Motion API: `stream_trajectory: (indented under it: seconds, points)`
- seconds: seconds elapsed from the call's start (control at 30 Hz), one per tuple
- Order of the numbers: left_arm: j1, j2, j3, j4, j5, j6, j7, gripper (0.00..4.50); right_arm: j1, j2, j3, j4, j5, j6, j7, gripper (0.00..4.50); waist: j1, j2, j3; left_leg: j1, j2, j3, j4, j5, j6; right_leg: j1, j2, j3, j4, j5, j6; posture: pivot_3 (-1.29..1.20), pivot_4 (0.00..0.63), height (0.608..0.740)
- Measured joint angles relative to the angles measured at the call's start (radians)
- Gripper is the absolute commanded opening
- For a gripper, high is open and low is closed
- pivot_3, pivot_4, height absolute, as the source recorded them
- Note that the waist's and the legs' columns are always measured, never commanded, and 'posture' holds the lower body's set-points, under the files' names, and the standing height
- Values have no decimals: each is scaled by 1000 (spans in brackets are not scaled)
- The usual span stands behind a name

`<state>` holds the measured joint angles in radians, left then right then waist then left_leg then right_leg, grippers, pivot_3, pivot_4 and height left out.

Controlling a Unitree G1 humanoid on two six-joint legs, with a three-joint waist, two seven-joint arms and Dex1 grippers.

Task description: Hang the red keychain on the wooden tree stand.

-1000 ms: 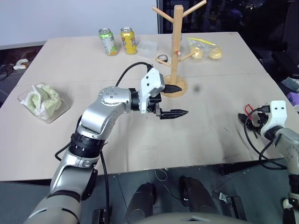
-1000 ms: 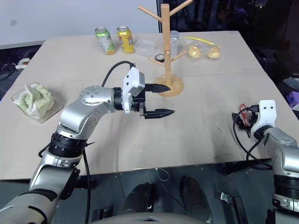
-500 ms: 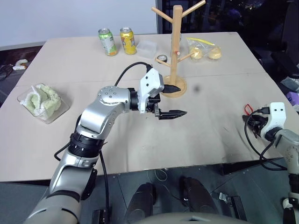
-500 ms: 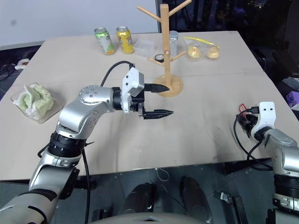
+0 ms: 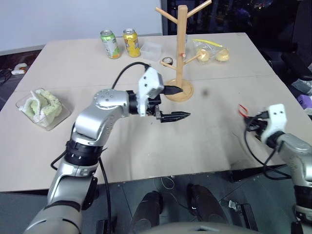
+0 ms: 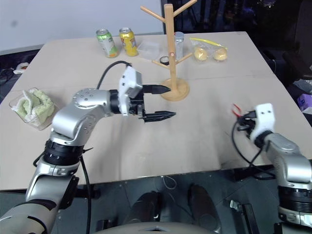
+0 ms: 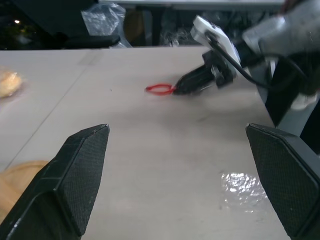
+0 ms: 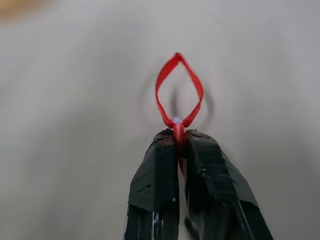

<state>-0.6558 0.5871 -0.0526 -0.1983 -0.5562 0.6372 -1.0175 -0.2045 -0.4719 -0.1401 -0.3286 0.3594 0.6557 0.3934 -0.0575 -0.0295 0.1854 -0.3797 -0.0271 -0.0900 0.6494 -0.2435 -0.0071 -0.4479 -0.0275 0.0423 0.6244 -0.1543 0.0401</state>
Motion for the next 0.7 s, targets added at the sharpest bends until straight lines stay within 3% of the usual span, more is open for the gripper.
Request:
stream_trajectory:
  seconds: [0.1,0.2,0.4,0.7]
  points:
    - [20,8,62,-33,-60,58,30,4500,-47,39,63,-56,-23,-26,-19,76,2,0,0,0,0,0,0,0,0,0,0,0,0,0,0,0,150,740]
    - [56,27,190,-76,-173,174,119,4500,-176,142,213,-79,-118,-122,-67,76,-8,0,0,0,0,-1,0,0,0,0,0,-1,0,0,0,0,150,740]
    - [80,34,326,-104,-260,244,259,4500,-310,179,296,36,-248,-337,-73,76,12,0,0,0,-2,-1,0,0,0,0,-2,-1,-1,0,0,0,150,740]
    - [81,26,326,-133,-295,240,335,4500,-406,203,311,336,-333,-576,-50,76,14,0,0,0,-2,-1,0,0,0,0,-3,-1,0,0,0,0,150,740]
